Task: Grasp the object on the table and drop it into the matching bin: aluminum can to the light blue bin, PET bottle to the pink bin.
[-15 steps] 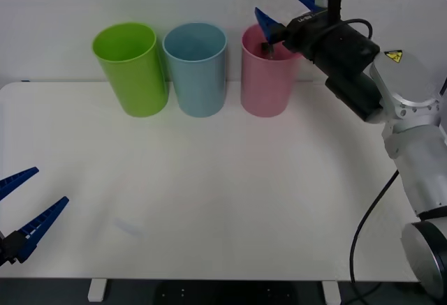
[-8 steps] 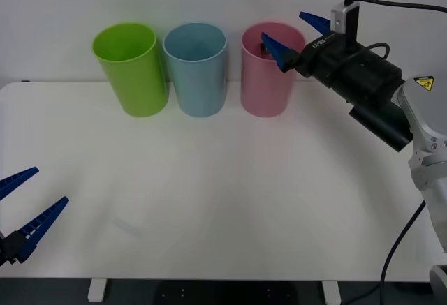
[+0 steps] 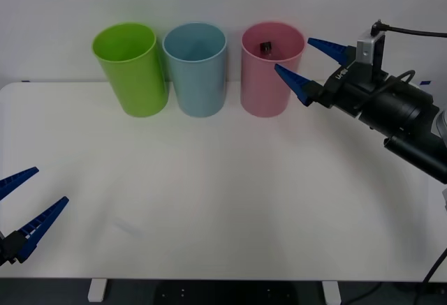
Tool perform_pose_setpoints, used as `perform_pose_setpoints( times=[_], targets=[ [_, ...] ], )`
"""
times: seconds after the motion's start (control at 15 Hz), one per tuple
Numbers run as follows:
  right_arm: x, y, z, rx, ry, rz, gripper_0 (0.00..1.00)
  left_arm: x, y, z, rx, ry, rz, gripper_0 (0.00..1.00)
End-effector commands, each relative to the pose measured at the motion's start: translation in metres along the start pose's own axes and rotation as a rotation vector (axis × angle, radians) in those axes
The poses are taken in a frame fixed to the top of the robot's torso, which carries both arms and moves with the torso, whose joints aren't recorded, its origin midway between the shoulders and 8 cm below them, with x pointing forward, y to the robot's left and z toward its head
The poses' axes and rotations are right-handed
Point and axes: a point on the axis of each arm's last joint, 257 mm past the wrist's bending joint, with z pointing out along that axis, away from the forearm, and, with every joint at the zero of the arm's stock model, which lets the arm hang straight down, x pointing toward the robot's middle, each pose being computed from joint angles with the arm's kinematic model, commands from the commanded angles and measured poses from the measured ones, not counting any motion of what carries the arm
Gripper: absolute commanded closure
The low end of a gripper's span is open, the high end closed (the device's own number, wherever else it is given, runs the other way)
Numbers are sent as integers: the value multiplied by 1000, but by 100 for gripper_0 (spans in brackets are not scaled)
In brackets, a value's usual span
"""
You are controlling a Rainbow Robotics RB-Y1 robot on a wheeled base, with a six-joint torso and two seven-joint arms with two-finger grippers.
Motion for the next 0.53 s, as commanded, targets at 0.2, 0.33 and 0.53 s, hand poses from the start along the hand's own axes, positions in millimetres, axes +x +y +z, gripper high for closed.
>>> perform_pose_setpoints(
  times=[0.2, 0.33, 0.53],
  targets=[
    [16, 18, -32, -43, 27, -18, 0, 0, 0, 0, 0, 0, 0, 0],
    [22, 26, -43, -60, 38, -29, 0, 0, 0, 0, 0, 0, 0, 0],
    [33, 43, -66, -91, 67, -68, 0, 0, 0, 0, 0, 0, 0, 0]
  ],
)
